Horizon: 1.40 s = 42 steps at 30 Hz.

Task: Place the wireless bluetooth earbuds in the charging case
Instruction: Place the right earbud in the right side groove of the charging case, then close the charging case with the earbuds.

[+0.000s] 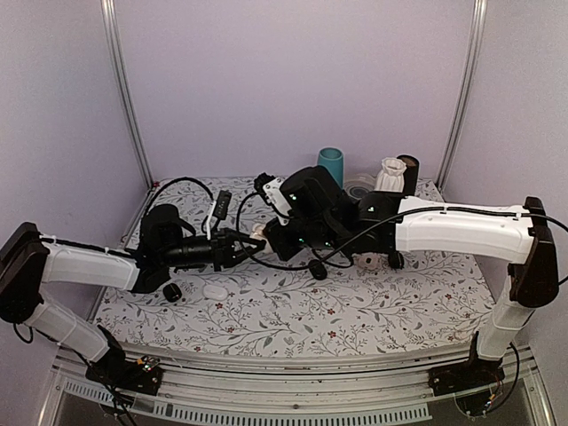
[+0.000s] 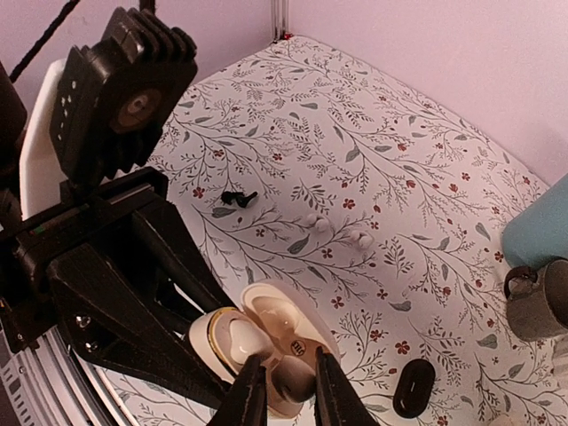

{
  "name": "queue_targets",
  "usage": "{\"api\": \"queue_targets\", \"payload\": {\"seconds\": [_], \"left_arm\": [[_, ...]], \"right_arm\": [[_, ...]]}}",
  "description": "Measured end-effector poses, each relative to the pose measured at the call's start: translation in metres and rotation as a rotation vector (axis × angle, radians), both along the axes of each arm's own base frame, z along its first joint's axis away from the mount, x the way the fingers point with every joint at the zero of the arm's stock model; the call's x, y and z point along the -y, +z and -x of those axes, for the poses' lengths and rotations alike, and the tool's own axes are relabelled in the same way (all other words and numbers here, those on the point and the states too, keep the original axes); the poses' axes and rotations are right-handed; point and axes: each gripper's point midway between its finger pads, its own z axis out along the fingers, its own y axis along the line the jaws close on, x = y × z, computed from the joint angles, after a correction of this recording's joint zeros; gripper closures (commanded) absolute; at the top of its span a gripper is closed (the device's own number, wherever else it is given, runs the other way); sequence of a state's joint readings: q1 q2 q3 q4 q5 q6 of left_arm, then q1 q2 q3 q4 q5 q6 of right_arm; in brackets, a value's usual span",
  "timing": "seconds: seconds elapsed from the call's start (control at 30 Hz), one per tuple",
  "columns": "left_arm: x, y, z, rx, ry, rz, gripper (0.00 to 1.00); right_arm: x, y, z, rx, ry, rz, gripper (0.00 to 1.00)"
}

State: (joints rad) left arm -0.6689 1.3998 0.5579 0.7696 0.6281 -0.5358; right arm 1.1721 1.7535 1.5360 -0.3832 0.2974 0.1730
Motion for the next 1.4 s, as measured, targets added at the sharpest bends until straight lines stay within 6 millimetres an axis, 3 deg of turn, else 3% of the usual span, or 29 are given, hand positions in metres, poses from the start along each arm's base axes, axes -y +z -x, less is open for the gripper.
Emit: {"api": "queue_targets", "payload": {"seconds": [0.27, 0.77, 1.1, 1.4], "left_arm": [[-0.005, 0.007, -0.004, 0.029, 0.046, 0.02, 1.0], [-0.014, 0.016, -0.003, 0.073, 0.082, 0.042, 1.0], [-0.017, 0.034, -0.003, 0.129, 0.1, 0.085, 1.0], [-0.019, 0.037, -0.003, 0.153, 0.109, 0.085, 1.0]], "right_arm": [[-0.016, 0.005, 0.018, -0.077, 0.067, -0.055, 0.76], [-0.02, 0.005, 0.019, -0.15, 0.079, -0.103, 0.75], [-0.01, 0.014, 0.02, -0.194, 0.119, -0.161, 0.73], [0.005, 0.03, 0.016, -0.228, 0.137, -0.256, 0.7]]}}
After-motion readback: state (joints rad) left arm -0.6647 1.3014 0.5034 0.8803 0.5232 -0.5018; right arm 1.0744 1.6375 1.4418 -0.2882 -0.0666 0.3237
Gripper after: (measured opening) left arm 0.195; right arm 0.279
